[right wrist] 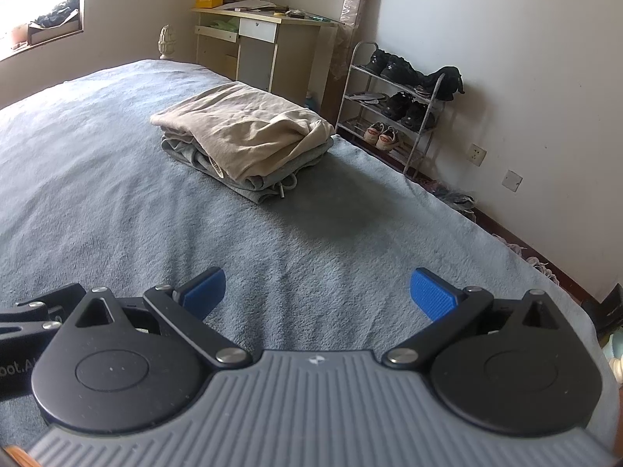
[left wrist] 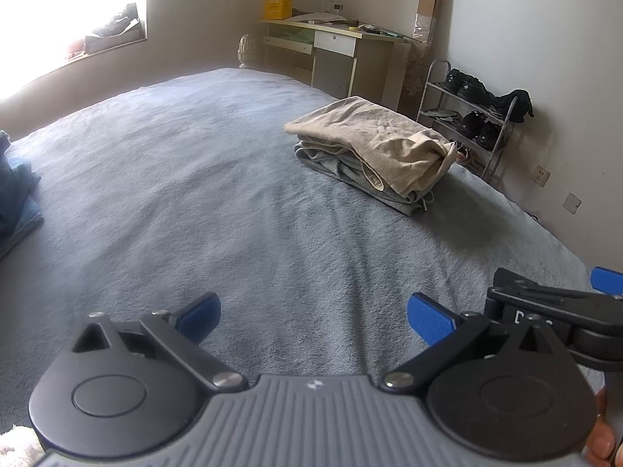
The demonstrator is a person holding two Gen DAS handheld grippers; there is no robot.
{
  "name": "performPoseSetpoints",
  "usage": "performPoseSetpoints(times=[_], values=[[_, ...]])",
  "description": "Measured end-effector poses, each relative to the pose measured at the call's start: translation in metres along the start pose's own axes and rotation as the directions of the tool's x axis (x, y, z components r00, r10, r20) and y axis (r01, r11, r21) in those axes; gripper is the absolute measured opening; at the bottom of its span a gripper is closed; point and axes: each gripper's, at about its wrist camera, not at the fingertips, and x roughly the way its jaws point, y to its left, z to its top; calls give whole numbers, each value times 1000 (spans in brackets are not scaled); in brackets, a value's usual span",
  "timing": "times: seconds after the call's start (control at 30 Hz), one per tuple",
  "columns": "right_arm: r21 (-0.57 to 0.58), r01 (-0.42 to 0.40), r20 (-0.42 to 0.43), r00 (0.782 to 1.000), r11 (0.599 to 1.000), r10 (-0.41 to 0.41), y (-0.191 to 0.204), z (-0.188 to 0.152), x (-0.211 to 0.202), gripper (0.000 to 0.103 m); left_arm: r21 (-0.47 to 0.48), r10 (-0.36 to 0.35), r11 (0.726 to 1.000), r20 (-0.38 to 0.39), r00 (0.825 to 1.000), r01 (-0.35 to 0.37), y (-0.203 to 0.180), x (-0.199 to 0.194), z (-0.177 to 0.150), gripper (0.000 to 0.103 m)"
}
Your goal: Fold clothes
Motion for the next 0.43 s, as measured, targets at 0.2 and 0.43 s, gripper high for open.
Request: performPoseSetpoints(times=[0.2, 0.43], values=[[2, 0, -2, 1000, 1000, 0, 0, -1, 0, 102, 1, 1, 1000, -2, 1000, -1, -1, 0, 0, 103], [3, -1, -3, 1000, 1000, 1, 0, -1, 1, 102, 0, 2, 1000, -3, 1000, -2, -1, 0, -1, 103]])
